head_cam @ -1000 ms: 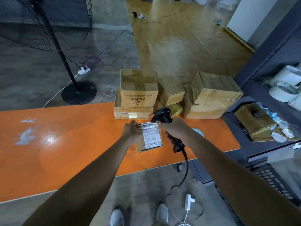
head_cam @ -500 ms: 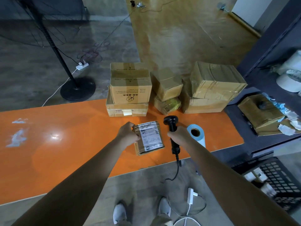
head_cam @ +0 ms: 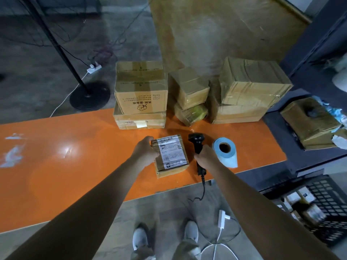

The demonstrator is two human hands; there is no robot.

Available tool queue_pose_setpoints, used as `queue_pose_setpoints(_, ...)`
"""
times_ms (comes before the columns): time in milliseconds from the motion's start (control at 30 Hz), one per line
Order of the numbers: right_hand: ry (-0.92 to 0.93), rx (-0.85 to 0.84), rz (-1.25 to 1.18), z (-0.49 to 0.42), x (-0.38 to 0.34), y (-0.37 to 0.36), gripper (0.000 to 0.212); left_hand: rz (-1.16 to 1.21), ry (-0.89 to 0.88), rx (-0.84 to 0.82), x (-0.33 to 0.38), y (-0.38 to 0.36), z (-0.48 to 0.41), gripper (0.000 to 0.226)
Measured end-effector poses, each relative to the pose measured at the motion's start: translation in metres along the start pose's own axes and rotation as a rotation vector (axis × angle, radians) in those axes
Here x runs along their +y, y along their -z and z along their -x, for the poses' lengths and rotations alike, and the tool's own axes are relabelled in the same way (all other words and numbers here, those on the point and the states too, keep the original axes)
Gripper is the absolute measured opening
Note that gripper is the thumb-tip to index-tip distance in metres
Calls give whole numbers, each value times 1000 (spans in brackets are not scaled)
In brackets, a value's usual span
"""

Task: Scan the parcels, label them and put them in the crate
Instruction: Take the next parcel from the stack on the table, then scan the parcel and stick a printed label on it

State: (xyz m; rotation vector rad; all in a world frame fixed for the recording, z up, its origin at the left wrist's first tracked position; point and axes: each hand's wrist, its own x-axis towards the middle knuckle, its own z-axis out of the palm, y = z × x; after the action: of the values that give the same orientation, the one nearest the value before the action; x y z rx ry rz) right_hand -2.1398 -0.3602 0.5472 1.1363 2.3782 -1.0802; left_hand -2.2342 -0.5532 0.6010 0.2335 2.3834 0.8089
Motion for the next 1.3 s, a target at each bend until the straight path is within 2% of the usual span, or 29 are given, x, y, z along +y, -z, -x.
queue_pose_setpoints(100, -14, 20, -13, -5, 5, 2, 34, -54, -27, 24, 6, 1, 1, 63)
queue_pose_setpoints(300, 46, 75, -48, 4, 8, 19, 37, -214, -77, 62, 20, -6, 7, 74)
queue_pose_setpoints(367, 89, 146, -28, 10, 11, 29, 33, -283, -153, 119, 34, -9, 8, 73)
queue_pose_setpoints(500, 148, 361, 149, 13, 24, 45, 34, -221, -262, 152, 61, -25, 10, 67)
queue_pose_setpoints(667, 72, 296, 360, 3, 38, 48, 59, -160, -342, 118, 83, -53, 8, 64)
queue_pose_setpoints(833, 33, 295, 382, -8, 38, 40, 64, -142, -355, 101, 85, -72, 6, 60)
queue_pose_setpoints(967, 36, 261, 254, -7, 41, 47, 63, -131, -339, 67, 90, -77, 7, 60)
queue_pose_setpoints(1067, 53, 207, 54, -3, 46, 64, 65, -82, -296, 20, 102, -75, 10, 59)
queue_pose_setpoints(1200, 117, 139, -234, 8, 48, 94, 71, 50, -274, -53, 120, -72, 13, 51)
queue_pose_setpoints(1300, 185, 125, -361, 20, 45, 107, 72, 168, -228, -97, 129, -72, 12, 59)
